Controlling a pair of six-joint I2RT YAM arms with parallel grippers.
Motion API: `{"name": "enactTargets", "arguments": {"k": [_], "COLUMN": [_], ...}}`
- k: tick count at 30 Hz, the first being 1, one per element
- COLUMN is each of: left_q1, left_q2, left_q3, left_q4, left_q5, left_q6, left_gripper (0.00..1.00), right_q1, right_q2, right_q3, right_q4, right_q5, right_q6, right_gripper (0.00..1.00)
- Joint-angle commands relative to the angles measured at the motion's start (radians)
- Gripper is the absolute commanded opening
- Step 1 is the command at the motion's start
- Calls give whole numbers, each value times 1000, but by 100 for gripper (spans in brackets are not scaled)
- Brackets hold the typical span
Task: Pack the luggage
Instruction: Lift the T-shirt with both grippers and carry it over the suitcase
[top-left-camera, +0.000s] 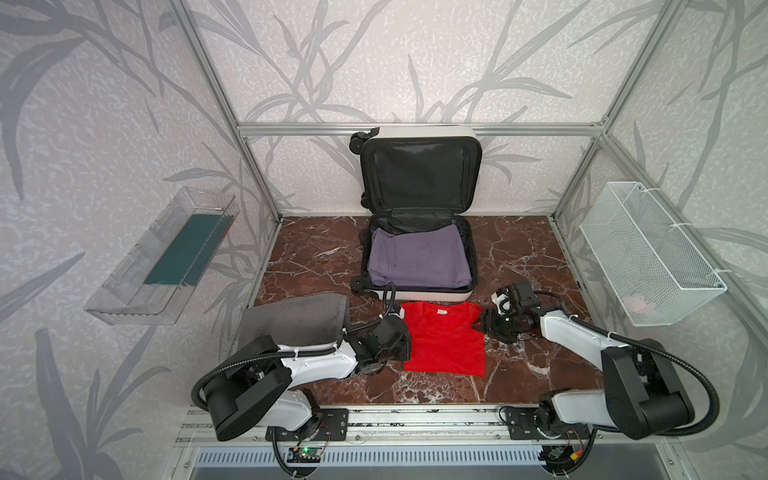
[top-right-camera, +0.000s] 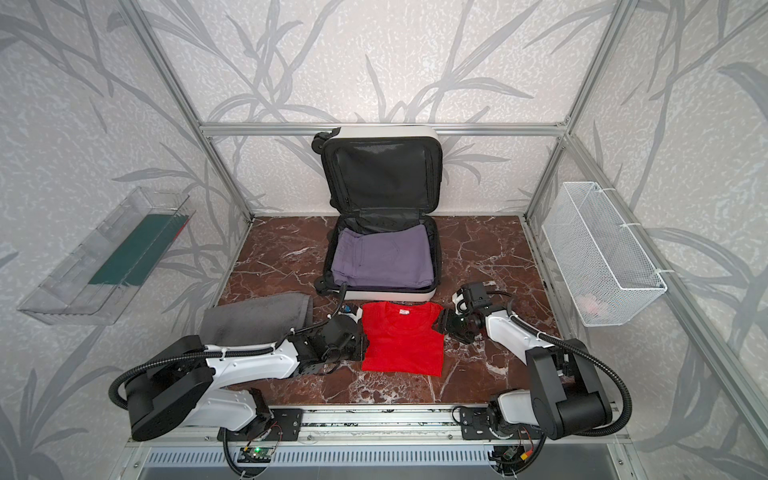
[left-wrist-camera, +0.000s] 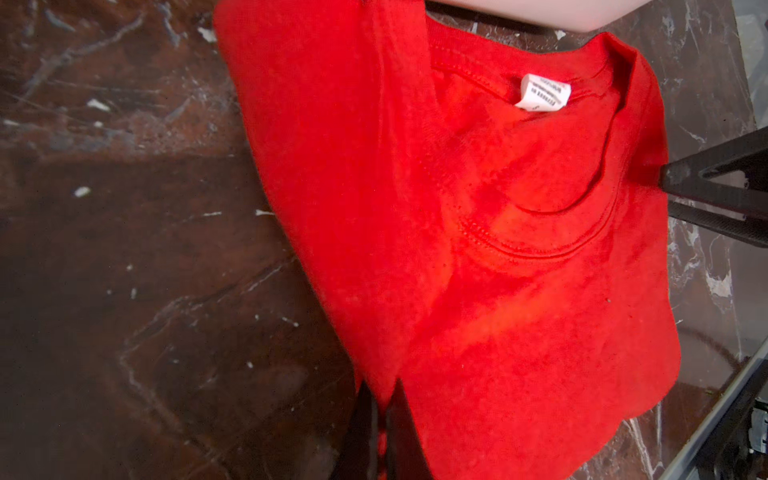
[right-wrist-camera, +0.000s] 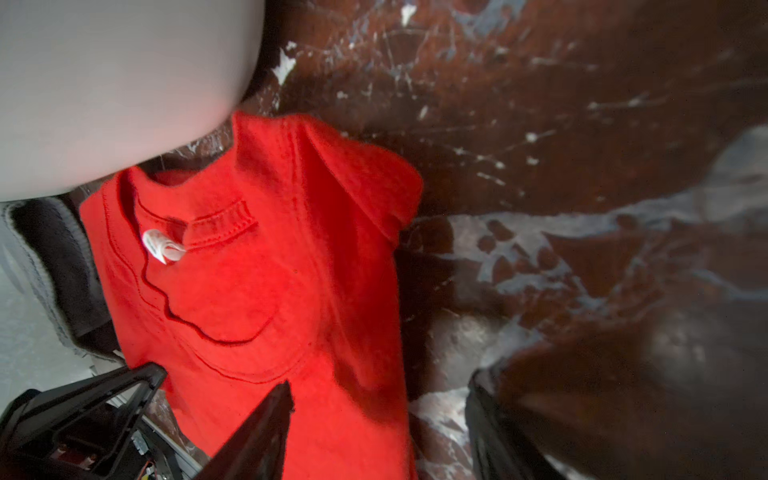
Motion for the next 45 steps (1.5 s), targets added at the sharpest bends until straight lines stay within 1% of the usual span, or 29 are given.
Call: {"name": "enactTargets", "arguments": {"k": [1,3,4,7,8,12,18,22,24,26,28,32,36,39,45], "left_q1": [3,3,3,3,4,3,3,2,3,4,6,13,49,111,268], "left_q2": [19,24,28,19,9,-87,-332,-505,-578,-633,-656,-630,-532,-437,-245], "left_q3": [-18,-20,-22,-23,-21,-18,3,46,69,106,148,238,342,419,547], "left_q4": [9,22,27,24,18,-44,-188,-297,-339,-385,-421,-450,-453,-429,-367], "left_q5": [-13,-10,-9,-8,-7,-13,-47,-98,-126,-153,-171,-192,-185,-133,-21], "left_q6": [-7,-7,-7,-10,-11,-11,-22,-23,-16,-3,13,53,112,166,248], "left_gripper": [0,0,0,0,0,0,0,0,0,0,0,0,0,0,0], "right_q1": [28,43,48,50,50,53,69,84,89,90,93,92,93,93,91], "right_q2": [32,43,46,37,28,-47,-214,-312,-347,-376,-392,-381,-295,-197,31], "right_q3": [-2,-3,-5,-25,-28,-19,31,80,104,138,172,242,345,439,639], "right_q4": [53,74,90,155,162,135,8,-66,-85,-103,-112,-84,-78,-64,-38], "right_q5": [-19,-29,-38,-103,-118,-153,-169,-184,-194,-207,-203,-172,-145,-114,-68], "right_q6": [28,39,46,75,78,78,78,78,114,126,140,167,156,144,118], "right_gripper": [59,48,40,8,0,0,0,0,0,0,0,0,0,0,0]}}
